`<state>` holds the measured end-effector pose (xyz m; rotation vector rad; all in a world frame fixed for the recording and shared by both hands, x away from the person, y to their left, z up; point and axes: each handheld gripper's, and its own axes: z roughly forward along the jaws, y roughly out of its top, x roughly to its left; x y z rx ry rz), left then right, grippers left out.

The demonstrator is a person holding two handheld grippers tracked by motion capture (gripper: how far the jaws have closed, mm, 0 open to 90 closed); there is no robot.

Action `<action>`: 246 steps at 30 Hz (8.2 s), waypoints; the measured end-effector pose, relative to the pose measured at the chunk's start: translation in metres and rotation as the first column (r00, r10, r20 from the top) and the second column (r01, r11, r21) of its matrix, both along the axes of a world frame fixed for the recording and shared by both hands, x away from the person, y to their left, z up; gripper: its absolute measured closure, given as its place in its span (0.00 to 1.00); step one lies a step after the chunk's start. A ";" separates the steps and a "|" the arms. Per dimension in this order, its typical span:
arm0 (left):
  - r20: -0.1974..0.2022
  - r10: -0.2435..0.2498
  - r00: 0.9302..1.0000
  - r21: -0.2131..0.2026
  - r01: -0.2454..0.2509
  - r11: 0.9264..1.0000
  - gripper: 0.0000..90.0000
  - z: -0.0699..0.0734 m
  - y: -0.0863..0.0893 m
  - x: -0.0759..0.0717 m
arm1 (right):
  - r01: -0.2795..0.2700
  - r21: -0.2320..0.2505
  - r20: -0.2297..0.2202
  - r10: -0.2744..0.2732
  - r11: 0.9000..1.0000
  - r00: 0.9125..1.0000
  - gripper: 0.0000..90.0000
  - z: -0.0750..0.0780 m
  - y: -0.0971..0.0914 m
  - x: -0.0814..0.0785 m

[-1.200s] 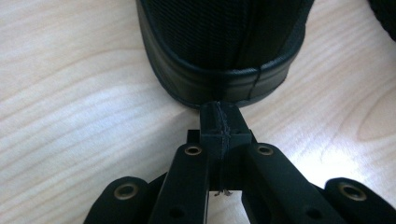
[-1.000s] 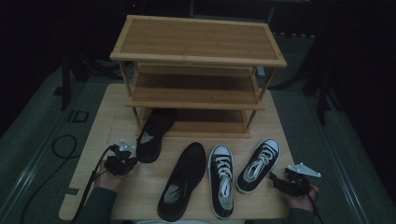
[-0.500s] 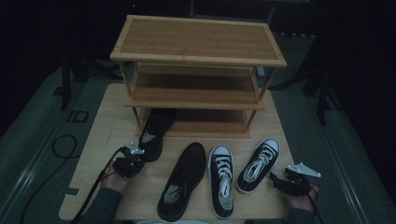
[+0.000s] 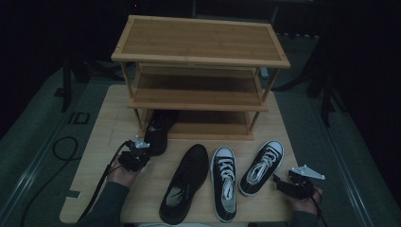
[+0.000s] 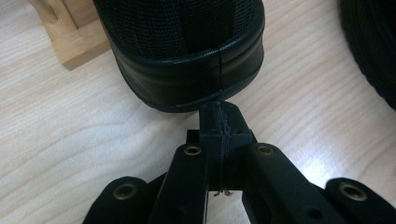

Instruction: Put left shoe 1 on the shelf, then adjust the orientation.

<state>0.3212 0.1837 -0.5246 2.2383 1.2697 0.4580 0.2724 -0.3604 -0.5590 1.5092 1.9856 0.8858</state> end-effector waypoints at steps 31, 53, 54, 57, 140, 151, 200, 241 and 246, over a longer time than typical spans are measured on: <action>-0.016 0.061 0.998 -0.042 -0.061 0.997 0.97 -0.002 -0.024 0.052 | -0.001 0.000 0.000 0.001 1.000 1.000 0.33 0.000 0.000 0.000; -0.009 -0.038 0.999 -0.113 0.036 0.993 0.74 0.029 -0.016 0.034 | -0.001 -0.001 0.000 0.001 1.000 1.000 0.33 0.000 0.000 0.000; -0.005 -0.050 0.999 -0.118 0.049 0.992 0.72 0.031 -0.016 0.031 | -0.001 -0.001 -0.001 0.001 1.000 1.000 0.33 0.000 0.000 0.000; 0.008 -0.097 0.995 -0.122 0.097 0.988 0.71 0.038 -0.017 0.022 | -0.001 -0.001 -0.001 0.001 1.000 1.000 0.33 0.000 0.000 0.000; -0.055 -0.190 0.980 -0.032 0.189 0.982 0.98 0.067 -0.019 -0.023 | -0.004 0.000 -0.001 0.004 1.000 1.000 0.32 0.000 0.001 -0.001; -0.083 -0.216 0.973 0.010 0.218 0.976 0.91 0.064 -0.017 -0.015 | -0.004 0.000 -0.001 0.004 1.000 1.000 0.32 0.000 0.001 -0.001; -0.078 -0.234 0.969 -0.097 0.226 0.969 0.98 0.069 -0.041 0.034 | -0.004 0.000 -0.001 0.004 1.000 1.000 0.32 0.000 0.001 -0.001; 0.007 0.053 0.999 -0.171 -0.051 0.984 0.98 0.064 -0.086 0.089 | -0.016 0.002 -0.002 0.016 1.000 1.000 0.32 0.000 -0.001 0.001; 0.029 0.102 0.994 -0.165 -0.096 0.982 0.98 0.062 -0.087 0.089 | -0.018 0.002 -0.002 0.018 1.000 1.000 0.32 0.000 -0.001 0.001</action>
